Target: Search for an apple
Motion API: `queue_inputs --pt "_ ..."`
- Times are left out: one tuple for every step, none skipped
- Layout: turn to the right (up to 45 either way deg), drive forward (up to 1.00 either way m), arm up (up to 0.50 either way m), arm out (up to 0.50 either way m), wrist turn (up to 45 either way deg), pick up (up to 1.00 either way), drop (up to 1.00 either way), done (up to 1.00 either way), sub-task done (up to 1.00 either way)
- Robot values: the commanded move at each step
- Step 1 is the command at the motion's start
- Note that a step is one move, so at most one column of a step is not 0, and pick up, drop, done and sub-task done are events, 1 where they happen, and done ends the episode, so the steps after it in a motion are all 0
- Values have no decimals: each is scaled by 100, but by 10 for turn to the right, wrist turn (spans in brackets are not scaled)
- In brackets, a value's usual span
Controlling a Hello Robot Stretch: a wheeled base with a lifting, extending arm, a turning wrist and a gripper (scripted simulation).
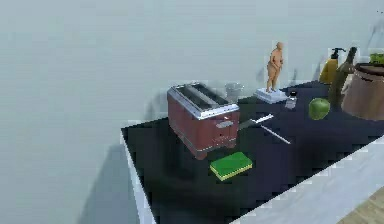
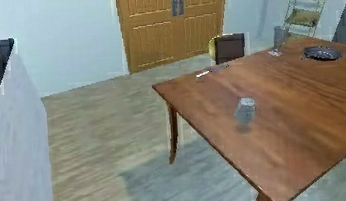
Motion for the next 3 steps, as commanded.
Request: queue_inputs --pt "450 0 0 0 0 0 0 0 0" --pt "330 0 0 0 0 0 0 0 0" --pt "30 0 0 0 0 0 0 0 0"
